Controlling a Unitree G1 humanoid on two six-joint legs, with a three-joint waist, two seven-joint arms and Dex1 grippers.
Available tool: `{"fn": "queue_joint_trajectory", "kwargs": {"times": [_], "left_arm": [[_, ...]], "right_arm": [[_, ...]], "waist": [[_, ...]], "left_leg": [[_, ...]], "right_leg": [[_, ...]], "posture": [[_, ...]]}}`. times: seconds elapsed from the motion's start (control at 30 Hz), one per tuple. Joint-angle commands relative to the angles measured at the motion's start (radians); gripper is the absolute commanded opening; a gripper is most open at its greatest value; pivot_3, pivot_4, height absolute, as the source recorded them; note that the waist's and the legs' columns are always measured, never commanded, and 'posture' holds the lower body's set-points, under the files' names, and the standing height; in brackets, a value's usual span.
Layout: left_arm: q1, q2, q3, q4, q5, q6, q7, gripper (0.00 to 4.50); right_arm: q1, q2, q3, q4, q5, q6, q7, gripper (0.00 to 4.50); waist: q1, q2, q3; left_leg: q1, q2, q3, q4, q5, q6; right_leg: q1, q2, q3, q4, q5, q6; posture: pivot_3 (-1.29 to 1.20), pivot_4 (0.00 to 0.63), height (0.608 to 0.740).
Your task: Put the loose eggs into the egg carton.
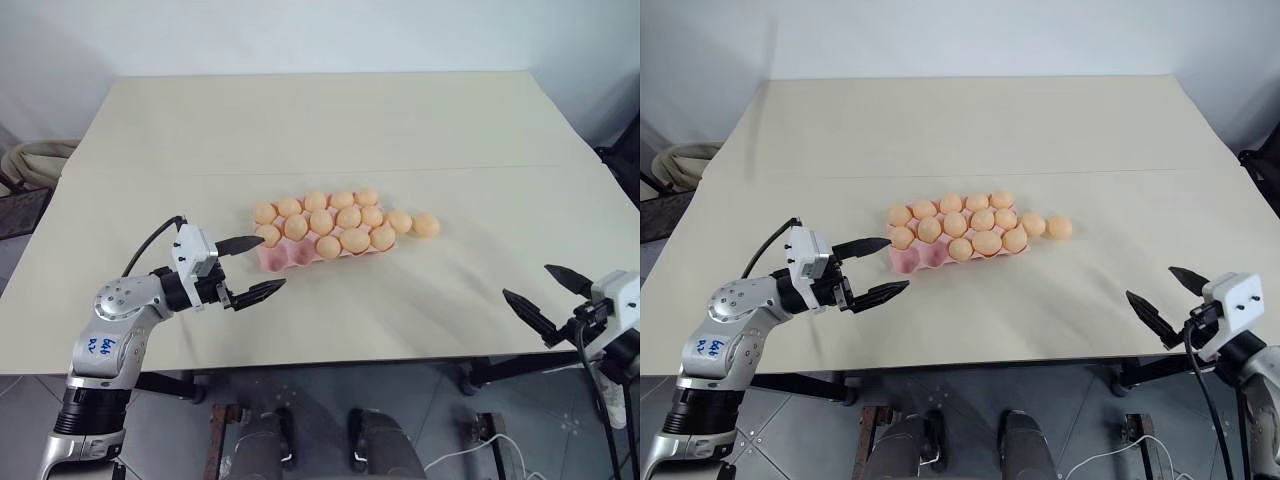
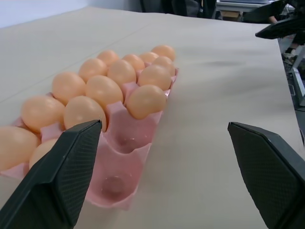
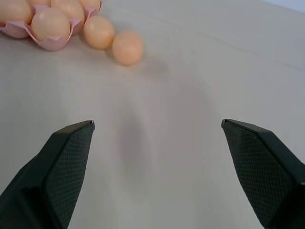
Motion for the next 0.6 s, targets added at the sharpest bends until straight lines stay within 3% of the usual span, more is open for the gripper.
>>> {"fn": "queue_joint_trajectory", "kwargs": {"times": [0.03, 0.3, 0.6], "left_arm": [[0.004, 0.018, 0.024, -0.015, -0.009, -0.011, -0.014, 4.5], [0.049, 0.026, 0.062, -0.067, -0.025, -0.02, -0.004, 4.5], [0.121, 0.056, 0.086, -0.167, -0.046, -0.051, -0.058, 4.5]], "right_arm": [[-0.011, -0.023, -0.034, -0.03, 0.043, -0.021, 0.01, 4.48], [-0.184, -0.078, 0.114, 0.001, 0.069, 0.086, 0.052, 4.48], [-0.654, -0.114, 0.414, 0.367, -0.107, 0.221, 0.05, 4.48]], "waist": [[0.001, 0.0, 0.0], [-0.004, 0.0, 0.0], [-0.004, 0.0, 0.0]], "left_leg": [[0.0, 0.0, 0.0, 0.0, 0.0, 0.0], [0.0, 0.0, -0.001, 0.001, 0.0, 0.0], [-0.002, 0.0, -0.001, 0.001, 0.0, 0.0]], "right_leg": [[0.0, 0.0, 0.0, 0.0, 0.0, 0.0], [0.0, -0.001, 0.006, 0.0, 0.0, -0.001], [-0.002, -0.001, 0.008, 0.0, -0.001, -0.003]], "posture": [[0.0, 0.15, 0.74], [0.0, 0.15, 0.74], [0.0, 0.15, 0.74]]}}
